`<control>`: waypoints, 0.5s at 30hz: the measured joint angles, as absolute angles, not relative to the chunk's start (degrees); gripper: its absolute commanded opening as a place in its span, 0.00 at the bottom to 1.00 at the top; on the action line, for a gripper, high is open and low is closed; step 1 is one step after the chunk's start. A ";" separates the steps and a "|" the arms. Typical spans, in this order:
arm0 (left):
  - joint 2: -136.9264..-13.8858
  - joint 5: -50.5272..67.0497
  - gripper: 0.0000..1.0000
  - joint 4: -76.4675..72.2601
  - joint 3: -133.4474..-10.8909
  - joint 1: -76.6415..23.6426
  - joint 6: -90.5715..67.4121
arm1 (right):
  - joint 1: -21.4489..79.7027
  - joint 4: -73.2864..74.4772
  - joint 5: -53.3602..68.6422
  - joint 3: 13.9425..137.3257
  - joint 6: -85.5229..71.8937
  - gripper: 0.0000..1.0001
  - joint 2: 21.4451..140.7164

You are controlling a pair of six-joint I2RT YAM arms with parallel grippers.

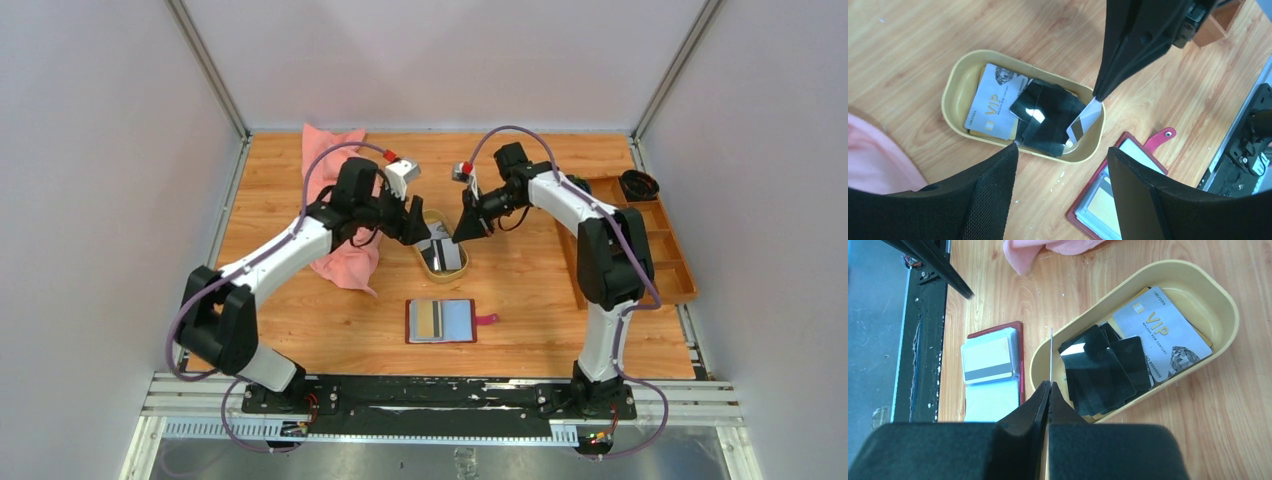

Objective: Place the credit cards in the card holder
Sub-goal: Pick up the credit card from the storage box.

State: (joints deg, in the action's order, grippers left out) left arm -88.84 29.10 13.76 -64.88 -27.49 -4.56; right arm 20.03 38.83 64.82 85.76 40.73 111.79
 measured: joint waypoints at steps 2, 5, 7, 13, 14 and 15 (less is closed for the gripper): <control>-84.62 28.16 0.72 10.72 -61.47 -27.49 -5.13 | 19.70 39.07 64.95 85.76 40.01 0.00 110.67; -77.10 26.87 0.74 4.47 -54.78 -27.44 -7.07 | 19.09 39.53 64.99 85.78 39.16 0.00 109.03; -73.32 26.00 0.79 1.78 -51.62 -27.44 -8.43 | 18.59 40.10 65.14 85.78 38.68 0.00 107.85; -64.66 21.82 1.00 -1.91 -44.29 -27.42 -13.50 | 17.67 41.17 66.52 85.76 37.41 0.00 105.14; -63.13 21.26 1.00 -2.22 -43.16 -27.38 -14.59 | 17.58 41.25 66.87 85.71 37.15 0.00 104.55; -61.25 20.67 1.00 -2.87 -41.69 -27.38 -15.99 | 17.47 41.30 67.44 85.56 36.86 0.00 103.77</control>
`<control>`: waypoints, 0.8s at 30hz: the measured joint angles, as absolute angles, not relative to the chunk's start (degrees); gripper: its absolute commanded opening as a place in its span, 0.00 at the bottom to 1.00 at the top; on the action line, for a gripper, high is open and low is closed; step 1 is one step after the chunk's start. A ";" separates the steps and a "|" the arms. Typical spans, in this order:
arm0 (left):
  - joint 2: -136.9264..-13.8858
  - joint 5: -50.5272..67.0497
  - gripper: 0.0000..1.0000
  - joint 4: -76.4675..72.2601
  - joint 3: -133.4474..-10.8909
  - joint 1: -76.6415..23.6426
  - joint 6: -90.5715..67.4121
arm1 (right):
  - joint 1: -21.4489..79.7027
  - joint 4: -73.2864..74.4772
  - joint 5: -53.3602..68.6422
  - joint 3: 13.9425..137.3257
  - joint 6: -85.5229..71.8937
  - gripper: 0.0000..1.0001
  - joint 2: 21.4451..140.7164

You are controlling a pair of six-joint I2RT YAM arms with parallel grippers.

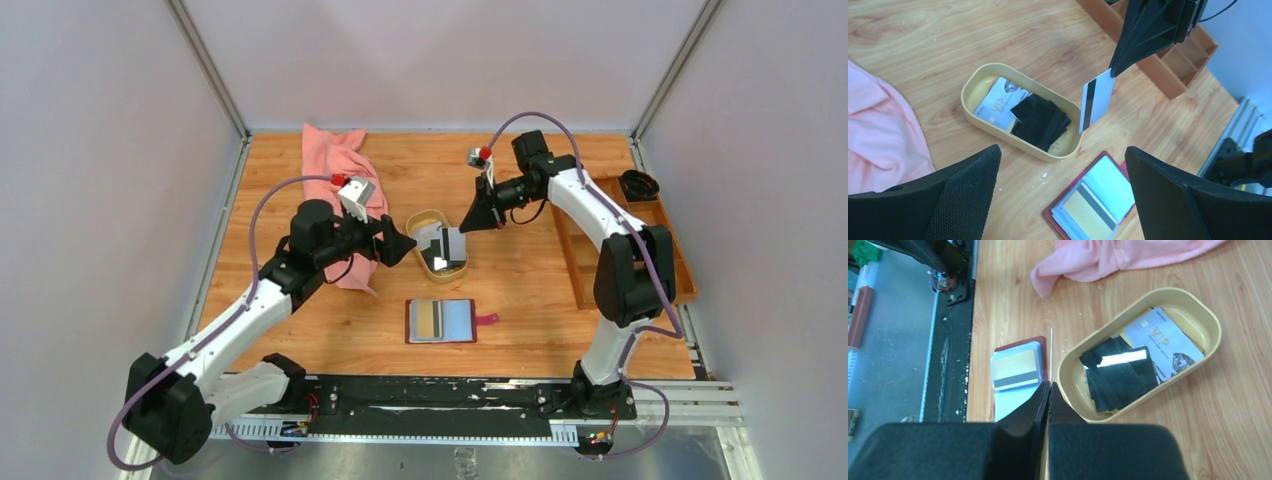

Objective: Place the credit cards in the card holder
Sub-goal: Pick up the credit card from the storage box.

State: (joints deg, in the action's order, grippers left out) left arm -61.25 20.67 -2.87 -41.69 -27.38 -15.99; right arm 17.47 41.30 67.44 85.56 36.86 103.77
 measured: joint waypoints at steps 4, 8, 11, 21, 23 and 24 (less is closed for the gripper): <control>-54.94 20.82 0.99 -5.85 -37.28 -27.24 -20.93 | 17.34 41.50 70.15 83.99 35.40 0.00 100.20; -51.03 25.12 0.96 -11.07 -32.53 -27.16 -27.29 | 17.34 41.45 73.71 80.73 33.98 0.00 97.34; -48.86 28.25 0.95 -15.84 -27.11 -27.29 -32.40 | 17.34 41.08 75.96 76.97 32.67 0.00 95.81; -44.47 28.01 0.90 -28.84 -16.01 -36.71 -38.44 | 17.34 33.08 79.77 62.41 25.30 0.00 88.82; -45.54 28.05 0.85 -30.85 -15.94 -36.91 -38.48 | 17.54 31.48 80.20 62.15 24.53 0.00 88.82; -46.72 28.16 0.82 -32.45 -15.94 -36.95 -38.61 | 17.69 31.03 80.40 62.06 24.36 0.00 88.82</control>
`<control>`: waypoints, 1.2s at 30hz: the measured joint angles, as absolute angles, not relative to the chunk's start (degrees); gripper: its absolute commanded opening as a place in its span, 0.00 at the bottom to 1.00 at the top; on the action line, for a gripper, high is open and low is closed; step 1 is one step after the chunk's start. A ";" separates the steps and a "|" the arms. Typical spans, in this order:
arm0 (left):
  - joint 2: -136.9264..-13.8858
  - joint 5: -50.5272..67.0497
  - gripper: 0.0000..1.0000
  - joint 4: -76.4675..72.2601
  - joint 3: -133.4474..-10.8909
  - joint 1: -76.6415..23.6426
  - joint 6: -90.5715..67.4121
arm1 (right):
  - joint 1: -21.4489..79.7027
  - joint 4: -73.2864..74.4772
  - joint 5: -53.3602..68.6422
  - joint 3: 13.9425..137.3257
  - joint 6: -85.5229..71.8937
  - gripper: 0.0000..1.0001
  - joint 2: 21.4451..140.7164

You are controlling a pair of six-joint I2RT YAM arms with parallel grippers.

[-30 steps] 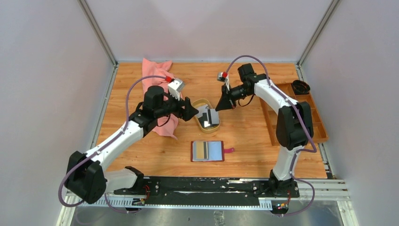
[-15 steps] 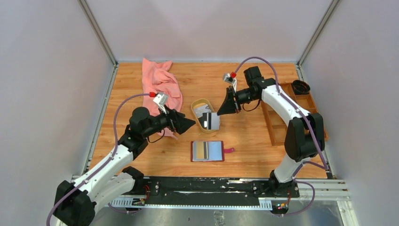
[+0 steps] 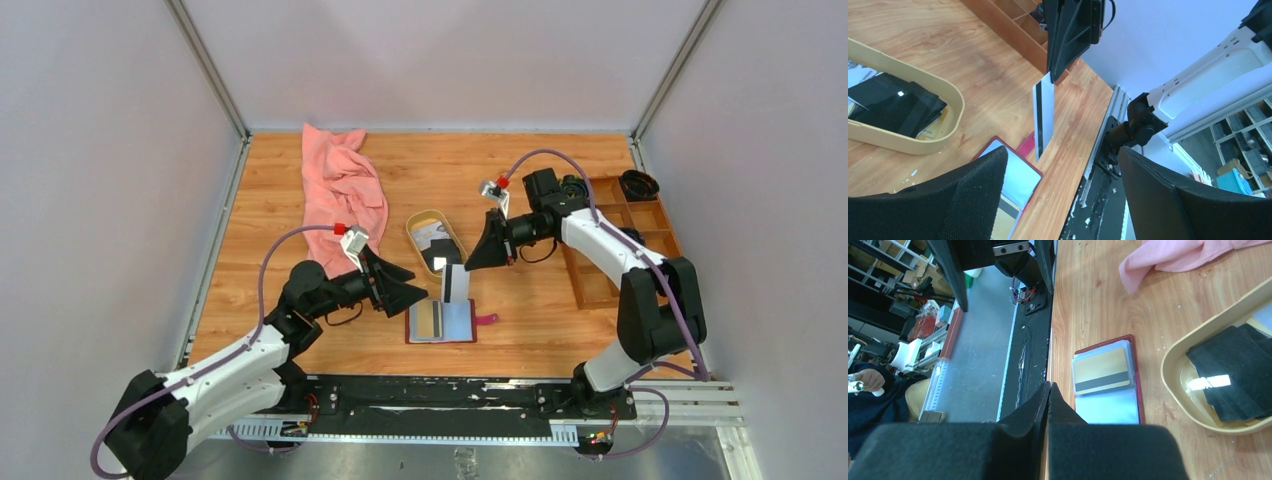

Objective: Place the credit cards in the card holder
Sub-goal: Pick up the credit card from the storage box.

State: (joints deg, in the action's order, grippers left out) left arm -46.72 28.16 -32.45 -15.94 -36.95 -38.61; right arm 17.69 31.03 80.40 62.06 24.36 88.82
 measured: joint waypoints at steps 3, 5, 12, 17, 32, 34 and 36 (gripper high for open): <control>-51.33 29.39 0.76 -36.10 -15.97 -36.95 -39.66 | 18.87 29.95 80.64 61.89 24.01 0.00 88.82; -54.17 30.63 0.76 -36.99 -16.08 -36.95 -40.29 | 20.10 29.54 80.84 61.78 23.97 0.00 88.84; -57.19 34.13 0.72 -38.33 -16.29 -36.95 -40.77 | 23.70 29.17 80.95 61.49 24.01 0.00 90.28; -59.75 36.69 0.58 -39.31 -17.80 -36.95 -41.04 | 26.61 29.32 80.62 61.49 24.40 0.00 91.59; -65.54 43.68 0.36 -29.23 -25.78 -36.36 -37.91 | 29.10 33.91 77.65 62.19 29.80 0.00 92.75; -65.69 44.66 0.36 -26.39 -26.98 -35.79 -36.62 | 29.36 34.92 77.08 62.39 30.94 0.00 92.77; -65.98 45.71 0.35 -23.11 -27.94 -35.31 -35.22 | 29.54 35.88 76.64 62.65 31.81 0.00 92.77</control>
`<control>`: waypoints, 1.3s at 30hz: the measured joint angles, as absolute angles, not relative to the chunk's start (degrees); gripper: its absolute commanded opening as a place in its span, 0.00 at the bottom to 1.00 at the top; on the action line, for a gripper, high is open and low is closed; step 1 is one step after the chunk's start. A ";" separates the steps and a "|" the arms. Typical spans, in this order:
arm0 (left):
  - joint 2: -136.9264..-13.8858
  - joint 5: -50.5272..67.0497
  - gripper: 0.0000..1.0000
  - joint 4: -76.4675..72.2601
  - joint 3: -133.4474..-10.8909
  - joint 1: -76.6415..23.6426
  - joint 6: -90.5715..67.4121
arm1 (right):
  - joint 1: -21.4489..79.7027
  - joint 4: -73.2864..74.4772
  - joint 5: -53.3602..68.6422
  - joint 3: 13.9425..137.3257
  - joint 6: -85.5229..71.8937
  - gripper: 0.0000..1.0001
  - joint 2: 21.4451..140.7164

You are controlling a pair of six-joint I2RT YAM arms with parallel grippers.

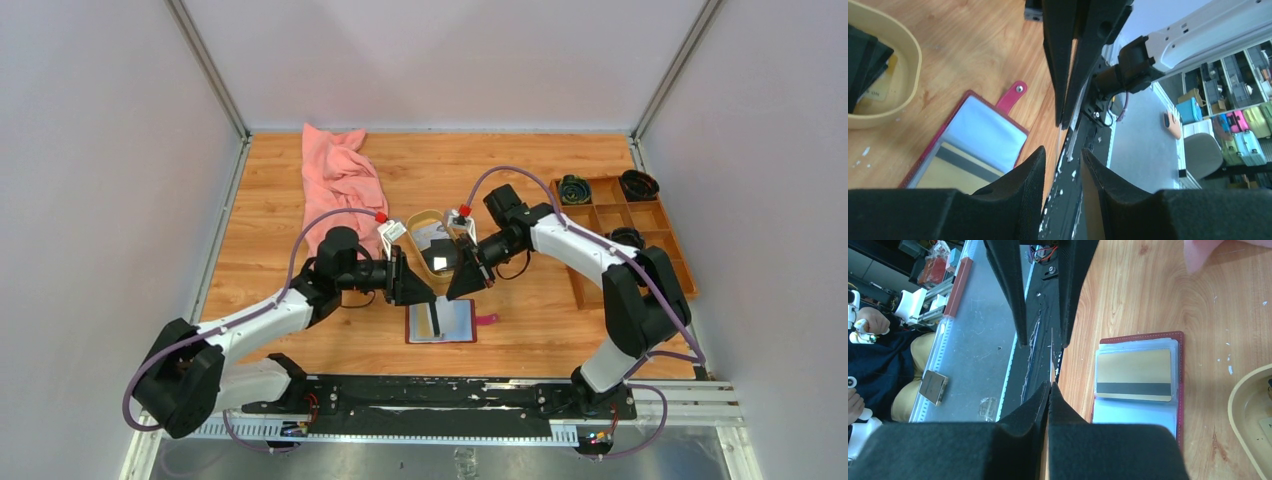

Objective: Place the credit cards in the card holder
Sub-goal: Pick up the credit card from the storage box, then insert the credit card into the card holder.

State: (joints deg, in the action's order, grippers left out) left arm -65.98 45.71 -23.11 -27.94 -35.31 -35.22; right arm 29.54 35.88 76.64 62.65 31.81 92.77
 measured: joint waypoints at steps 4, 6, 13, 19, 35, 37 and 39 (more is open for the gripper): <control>-67.11 47.18 0.35 -17.15 -29.89 -35.05 -32.80 | 29.91 37.60 76.31 63.48 33.56 0.00 92.82; -67.68 47.59 0.34 -14.66 -30.85 -35.05 -31.55 | 30.13 38.17 76.23 63.61 34.26 0.00 92.82; -68.58 48.93 0.29 -9.91 -32.95 -35.05 -28.97 | 30.61 39.81 75.70 64.25 35.83 0.00 93.30; -70.72 49.95 0.23 -9.04 -33.10 -35.48 -28.49 | 30.68 40.66 75.26 64.31 36.42 0.00 93.62; -70.63 50.09 0.00 -7.64 -33.15 -36.07 -26.68 | 31.33 42.17 72.95 64.77 38.54 0.54 93.73; -69.80 48.95 0.00 -7.62 -32.84 -36.07 -26.44 | 31.38 43.33 71.40 65.76 39.66 0.55 93.67; -68.79 47.66 0.00 -7.66 -32.03 -36.07 -26.33 | 31.09 44.29 69.04 66.30 41.58 0.54 92.64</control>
